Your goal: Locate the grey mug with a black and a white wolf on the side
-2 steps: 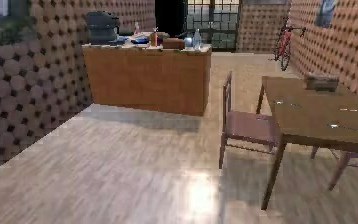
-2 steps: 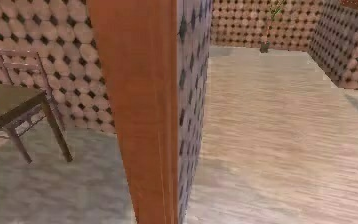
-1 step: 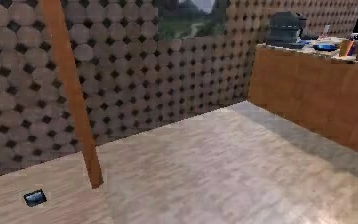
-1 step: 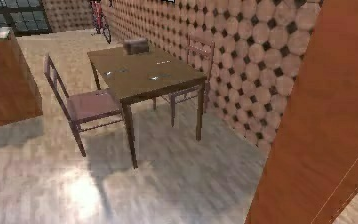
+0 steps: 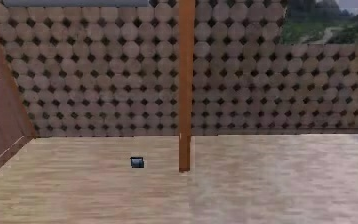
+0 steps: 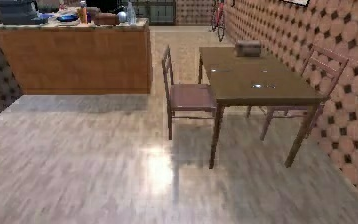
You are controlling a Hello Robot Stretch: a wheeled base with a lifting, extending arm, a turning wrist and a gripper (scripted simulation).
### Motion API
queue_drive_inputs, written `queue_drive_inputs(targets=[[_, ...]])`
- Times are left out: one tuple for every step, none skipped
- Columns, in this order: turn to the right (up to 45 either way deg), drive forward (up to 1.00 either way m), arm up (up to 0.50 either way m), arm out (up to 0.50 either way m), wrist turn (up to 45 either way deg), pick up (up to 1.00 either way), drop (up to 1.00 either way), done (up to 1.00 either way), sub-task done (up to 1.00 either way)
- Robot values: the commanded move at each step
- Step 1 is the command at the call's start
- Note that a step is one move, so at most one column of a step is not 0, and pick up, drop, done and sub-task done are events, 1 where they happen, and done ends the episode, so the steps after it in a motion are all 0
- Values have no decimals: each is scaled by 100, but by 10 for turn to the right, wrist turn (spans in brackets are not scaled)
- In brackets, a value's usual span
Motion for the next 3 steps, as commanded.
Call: queue_drive_inputs(targets=[[0, 20, 0, 0, 0, 0, 0, 0, 0], [-450, 0, 0, 0, 0, 0, 0, 0, 0], [-300, 0, 0, 0, 0, 0, 0, 0, 0]])
